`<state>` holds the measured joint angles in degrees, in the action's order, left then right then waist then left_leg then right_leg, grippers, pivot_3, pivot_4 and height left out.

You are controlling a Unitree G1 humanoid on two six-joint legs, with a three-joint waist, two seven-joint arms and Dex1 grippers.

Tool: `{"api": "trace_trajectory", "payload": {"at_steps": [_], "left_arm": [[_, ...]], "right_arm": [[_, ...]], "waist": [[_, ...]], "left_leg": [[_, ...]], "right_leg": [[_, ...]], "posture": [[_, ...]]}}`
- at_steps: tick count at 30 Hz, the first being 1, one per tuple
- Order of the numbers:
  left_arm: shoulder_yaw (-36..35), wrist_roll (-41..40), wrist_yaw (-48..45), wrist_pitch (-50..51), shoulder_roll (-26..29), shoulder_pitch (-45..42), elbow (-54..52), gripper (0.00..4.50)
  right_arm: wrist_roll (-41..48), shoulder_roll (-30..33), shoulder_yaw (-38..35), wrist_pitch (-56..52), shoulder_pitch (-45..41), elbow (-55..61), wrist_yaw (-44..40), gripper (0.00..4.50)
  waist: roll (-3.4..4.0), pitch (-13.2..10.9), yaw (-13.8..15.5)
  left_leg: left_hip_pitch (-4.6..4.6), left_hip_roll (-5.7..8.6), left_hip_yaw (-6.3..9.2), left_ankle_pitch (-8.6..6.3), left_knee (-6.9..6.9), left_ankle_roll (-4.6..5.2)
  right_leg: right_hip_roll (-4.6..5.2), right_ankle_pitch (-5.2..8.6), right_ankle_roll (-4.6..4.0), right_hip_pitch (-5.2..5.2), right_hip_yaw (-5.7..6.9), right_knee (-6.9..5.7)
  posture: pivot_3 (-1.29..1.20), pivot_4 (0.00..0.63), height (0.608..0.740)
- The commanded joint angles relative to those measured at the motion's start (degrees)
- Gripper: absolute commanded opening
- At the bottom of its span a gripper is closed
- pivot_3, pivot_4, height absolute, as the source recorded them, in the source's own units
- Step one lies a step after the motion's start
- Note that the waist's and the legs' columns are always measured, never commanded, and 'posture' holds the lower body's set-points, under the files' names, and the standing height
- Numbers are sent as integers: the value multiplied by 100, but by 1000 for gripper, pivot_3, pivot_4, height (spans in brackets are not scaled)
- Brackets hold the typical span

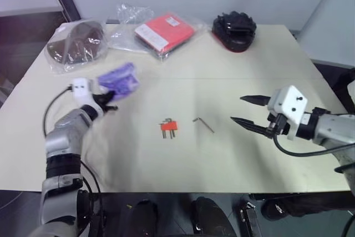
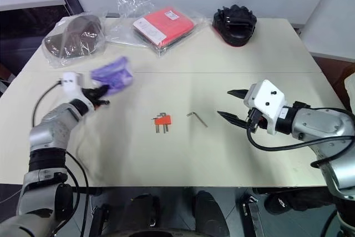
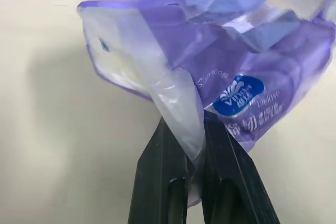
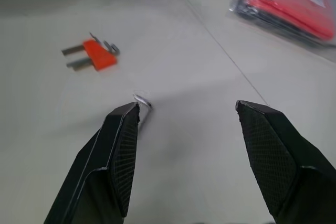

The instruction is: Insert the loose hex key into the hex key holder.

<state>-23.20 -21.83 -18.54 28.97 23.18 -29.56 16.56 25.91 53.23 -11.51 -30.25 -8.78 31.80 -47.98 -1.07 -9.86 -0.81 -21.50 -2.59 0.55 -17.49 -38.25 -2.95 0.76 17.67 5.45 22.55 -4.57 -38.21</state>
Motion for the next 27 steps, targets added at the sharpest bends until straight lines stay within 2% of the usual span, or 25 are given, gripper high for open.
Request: {"api": "trace_trajectory", "payload": {"at_steps": [1,12,27], "left_arm": [[-551,140,1089,-238,-25,72,-337,33],[-1339,469,2667,-978,521,-74,902,33],[-1269,610,3590,-1274,597,-216,1409,33]], "right_arm": [[-47,-44,135,172,-268,-116,-81,3049],[-103,-99,336,284,-433,-249,-141,3049],[-67,-103,165,185,-117,28,102,3049]], "waist": [[0,0,8],[-4,2,17],[-10,5,15]], "left_leg": [[0,0,-1,0,0,0],[-1,12,-2,1,0,-2],[-1,12,-2,1,0,-2]], "right_leg": [[4,-1,2,0,0,1],[11,-3,5,-1,5,3],[15,-4,6,-1,6,2]], "posture": [[0,150,740],[0,150,740],[0,150,740]]}}
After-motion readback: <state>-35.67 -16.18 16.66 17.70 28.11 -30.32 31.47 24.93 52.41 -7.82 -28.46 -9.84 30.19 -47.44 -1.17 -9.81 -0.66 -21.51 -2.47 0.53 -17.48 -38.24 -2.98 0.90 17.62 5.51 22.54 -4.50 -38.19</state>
